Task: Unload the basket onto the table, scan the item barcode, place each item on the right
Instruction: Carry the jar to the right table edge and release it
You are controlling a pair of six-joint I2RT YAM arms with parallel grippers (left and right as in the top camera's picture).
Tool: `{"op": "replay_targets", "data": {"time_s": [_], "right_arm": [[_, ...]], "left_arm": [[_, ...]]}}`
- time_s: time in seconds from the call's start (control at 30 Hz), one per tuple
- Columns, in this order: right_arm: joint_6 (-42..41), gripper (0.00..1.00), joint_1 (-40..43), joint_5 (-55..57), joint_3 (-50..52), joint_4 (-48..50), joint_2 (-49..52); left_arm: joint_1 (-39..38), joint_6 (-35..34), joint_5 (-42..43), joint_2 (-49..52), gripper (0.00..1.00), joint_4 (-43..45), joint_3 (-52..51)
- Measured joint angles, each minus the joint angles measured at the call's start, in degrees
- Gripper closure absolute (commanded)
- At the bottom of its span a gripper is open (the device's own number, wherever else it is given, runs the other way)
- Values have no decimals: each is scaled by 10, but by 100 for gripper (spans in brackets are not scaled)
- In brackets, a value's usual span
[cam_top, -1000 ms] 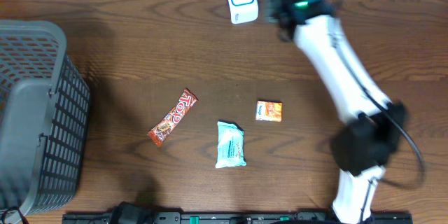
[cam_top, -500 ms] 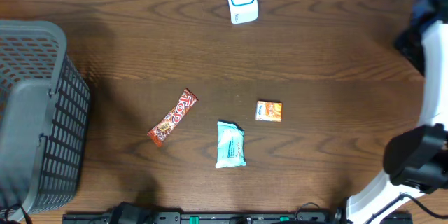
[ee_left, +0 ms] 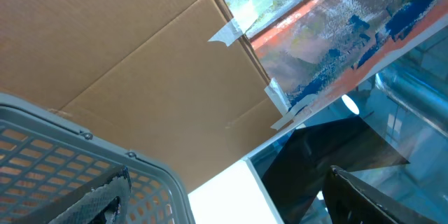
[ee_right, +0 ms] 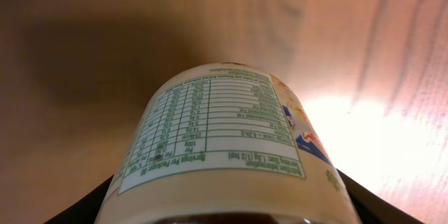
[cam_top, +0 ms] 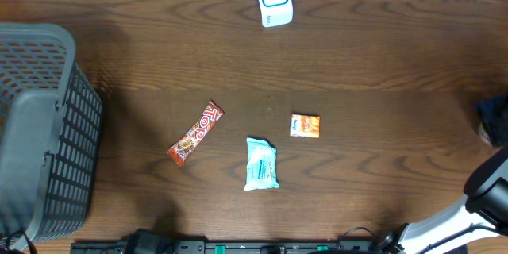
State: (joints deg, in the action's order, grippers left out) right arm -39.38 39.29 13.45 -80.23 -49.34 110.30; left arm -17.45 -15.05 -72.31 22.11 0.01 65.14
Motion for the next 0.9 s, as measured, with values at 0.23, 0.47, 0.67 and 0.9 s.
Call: {"op": "replay_targets", "data": {"time_s": [0.23, 0.47, 0.67, 0.9], "right_arm": [[15, 25, 47, -32, 16, 29, 9], [85, 1, 68, -76, 13, 43, 9], [116, 1, 71, -132, -87, -71, 9], [125, 1, 36, -247, -268, -202, -35]], "left_arm": [[0, 0, 0, 0, 12, 0, -5], [0, -2, 0, 0, 12, 0, -9], [0, -3, 0, 0, 12, 0, -9], [0, -11, 0, 0, 12, 1, -9]]}}
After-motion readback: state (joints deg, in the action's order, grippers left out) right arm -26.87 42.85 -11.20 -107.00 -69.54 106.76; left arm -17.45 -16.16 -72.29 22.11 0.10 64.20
